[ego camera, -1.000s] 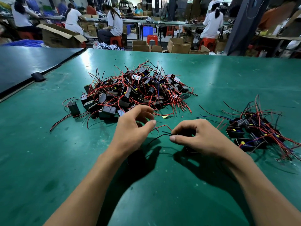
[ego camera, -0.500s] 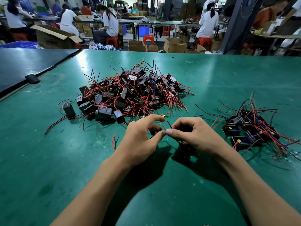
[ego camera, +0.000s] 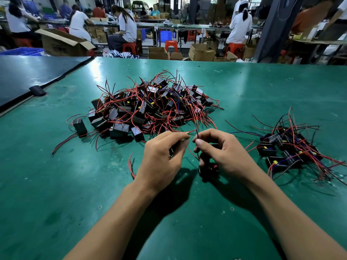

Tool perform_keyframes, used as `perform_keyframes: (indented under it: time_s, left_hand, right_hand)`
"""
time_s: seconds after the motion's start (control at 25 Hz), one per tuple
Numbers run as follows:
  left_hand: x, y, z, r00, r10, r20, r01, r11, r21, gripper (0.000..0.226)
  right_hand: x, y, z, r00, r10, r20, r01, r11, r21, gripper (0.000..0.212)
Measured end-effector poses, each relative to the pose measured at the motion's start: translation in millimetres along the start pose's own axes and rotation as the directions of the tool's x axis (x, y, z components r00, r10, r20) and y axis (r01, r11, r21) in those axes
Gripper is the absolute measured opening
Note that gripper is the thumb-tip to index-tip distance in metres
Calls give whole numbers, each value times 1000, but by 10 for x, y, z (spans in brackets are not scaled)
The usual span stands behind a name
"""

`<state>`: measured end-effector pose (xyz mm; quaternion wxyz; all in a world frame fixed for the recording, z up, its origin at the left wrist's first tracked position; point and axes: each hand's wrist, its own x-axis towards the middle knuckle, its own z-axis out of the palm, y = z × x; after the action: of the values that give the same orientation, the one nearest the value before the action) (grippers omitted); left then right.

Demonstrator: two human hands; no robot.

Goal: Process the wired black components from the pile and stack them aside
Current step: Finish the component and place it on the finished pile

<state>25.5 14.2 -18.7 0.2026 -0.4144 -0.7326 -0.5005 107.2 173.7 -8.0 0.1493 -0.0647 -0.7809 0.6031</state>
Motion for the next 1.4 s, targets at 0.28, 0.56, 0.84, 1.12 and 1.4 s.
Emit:
perform_keyframes:
  time_s: [0.28, 0.56, 0.84, 1.12, 1.4]
  left_hand:
    - [9, -29, 8, 998, -40, -51, 41, 999, 5, 12]
    - [-2, -4, 1, 997, -75, -22, 73, 996, -52, 10]
    - [3, 27, -37, 993, -116, -12, 115, 991, -75, 9]
    - [33, 48, -35, 971, -239, 25, 240, 958, -159, 5]
    - [40, 2, -62, 996, -42, 75, 46, 998, -53, 6]
  right_hand:
    - [-23, -3, 62, 998, 61, 31, -61, 998, 22, 6]
    - [-14, 4, 113, 999, 42, 24, -41, 999, -34, 4]
    - [-19, 3, 130, 998, 40, 44, -39, 999, -39, 5]
    - [-5, 3, 131, 999, -22, 46, 26, 996, -80, 6]
    - [-32, -103, 158, 940, -290, -182, 235, 933, -272, 6]
